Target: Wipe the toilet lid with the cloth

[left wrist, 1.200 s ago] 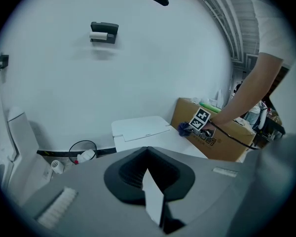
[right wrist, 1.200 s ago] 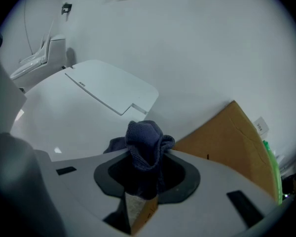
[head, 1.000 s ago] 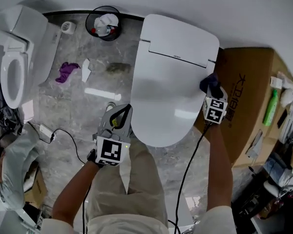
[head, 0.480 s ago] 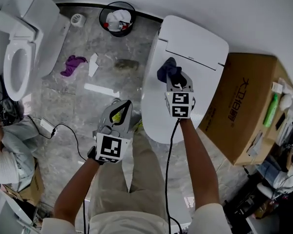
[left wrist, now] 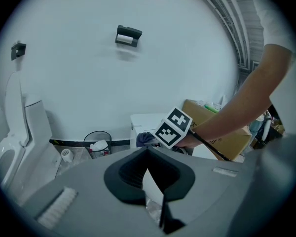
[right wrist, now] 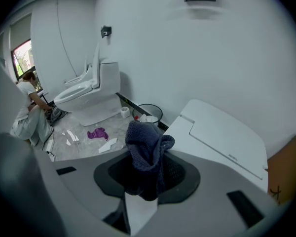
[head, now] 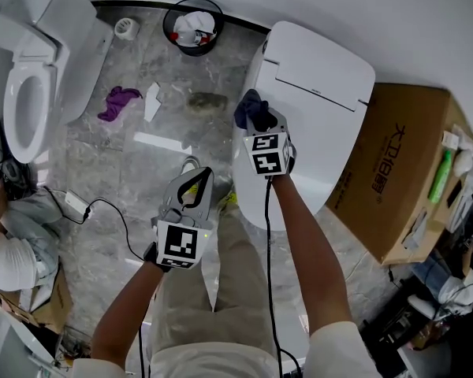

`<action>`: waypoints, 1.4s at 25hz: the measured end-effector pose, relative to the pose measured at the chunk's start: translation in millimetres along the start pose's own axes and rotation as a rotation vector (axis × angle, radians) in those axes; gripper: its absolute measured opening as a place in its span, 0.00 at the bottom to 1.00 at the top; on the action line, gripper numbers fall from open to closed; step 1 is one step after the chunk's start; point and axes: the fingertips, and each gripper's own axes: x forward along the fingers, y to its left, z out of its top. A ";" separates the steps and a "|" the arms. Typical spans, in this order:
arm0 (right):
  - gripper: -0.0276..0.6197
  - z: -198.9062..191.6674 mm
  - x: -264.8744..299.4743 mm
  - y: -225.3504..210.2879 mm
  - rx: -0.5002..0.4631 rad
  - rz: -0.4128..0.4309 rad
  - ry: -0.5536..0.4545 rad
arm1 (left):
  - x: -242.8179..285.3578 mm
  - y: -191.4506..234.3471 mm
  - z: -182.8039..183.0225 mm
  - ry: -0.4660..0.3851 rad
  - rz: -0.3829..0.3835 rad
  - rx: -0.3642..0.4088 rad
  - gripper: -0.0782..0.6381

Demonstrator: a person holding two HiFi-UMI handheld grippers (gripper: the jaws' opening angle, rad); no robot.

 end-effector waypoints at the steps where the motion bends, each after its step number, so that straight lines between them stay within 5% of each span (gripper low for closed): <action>1: 0.22 -5.6 5.1 1.2 0.006 -0.002 0.015 | -0.5 -0.2 -1.5 0.006 -0.001 0.001 0.11; 35: 0.25 -48.9 -6.7 -39.2 0.059 0.002 0.041 | 27.9 -51.8 15.6 0.019 -0.065 0.060 0.11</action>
